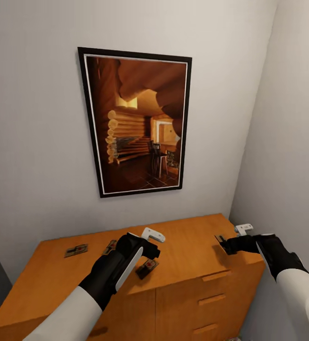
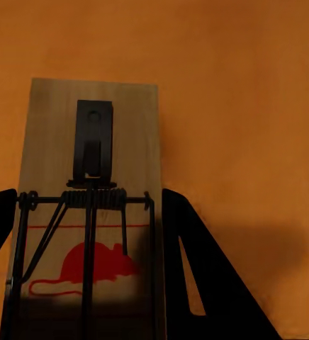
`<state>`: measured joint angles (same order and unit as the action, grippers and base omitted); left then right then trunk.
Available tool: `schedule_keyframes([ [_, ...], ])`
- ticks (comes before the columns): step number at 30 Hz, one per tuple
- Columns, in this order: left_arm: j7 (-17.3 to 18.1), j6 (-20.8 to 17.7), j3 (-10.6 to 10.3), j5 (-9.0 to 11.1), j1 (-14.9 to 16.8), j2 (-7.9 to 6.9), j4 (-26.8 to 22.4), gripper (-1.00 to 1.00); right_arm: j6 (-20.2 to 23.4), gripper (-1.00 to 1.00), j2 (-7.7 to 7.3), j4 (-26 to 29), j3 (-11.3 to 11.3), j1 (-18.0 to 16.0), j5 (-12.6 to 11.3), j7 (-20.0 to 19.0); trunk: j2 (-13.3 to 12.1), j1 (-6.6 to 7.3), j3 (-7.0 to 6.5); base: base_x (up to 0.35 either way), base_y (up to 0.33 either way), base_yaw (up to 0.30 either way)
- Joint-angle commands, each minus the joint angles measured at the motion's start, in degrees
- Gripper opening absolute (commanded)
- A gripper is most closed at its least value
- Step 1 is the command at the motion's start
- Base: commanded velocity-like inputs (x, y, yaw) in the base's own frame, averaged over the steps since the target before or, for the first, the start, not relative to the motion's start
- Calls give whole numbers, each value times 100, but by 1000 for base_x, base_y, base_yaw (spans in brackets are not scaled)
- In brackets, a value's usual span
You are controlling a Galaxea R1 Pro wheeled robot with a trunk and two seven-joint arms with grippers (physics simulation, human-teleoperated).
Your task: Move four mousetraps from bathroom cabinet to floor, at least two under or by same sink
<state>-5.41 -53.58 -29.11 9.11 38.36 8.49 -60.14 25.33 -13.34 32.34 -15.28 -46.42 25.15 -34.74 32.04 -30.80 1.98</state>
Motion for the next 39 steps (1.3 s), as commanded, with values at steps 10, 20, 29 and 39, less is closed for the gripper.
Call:
schedule_keyframes([
  [10, -57, -20, -24, 64, 5, 2, 2, 100, 23, -100, 6, 9, -31, -7, 52, -51, 11, -3, -20, 0, 229, -137],
  [20, -57, -20, -30, 64, 6, 2, 11, 100, -5, -100, 6, 9, -34, -7, 52, -45, 11, -3, -21, 0, 6, -3],
  [29, -57, -28, -41, 65, 5, 3, 26, 100, -11, -100, 6, 9, -32, -7, 52, -51, 11, -3, -21, 0, 0, 0],
  [39, -57, -29, -282, 63, 5, -45, 98, 100, -11, -100, 6, 9, -31, -7, 52, -51, 11, -3, -28, 0, 0, -51],
])
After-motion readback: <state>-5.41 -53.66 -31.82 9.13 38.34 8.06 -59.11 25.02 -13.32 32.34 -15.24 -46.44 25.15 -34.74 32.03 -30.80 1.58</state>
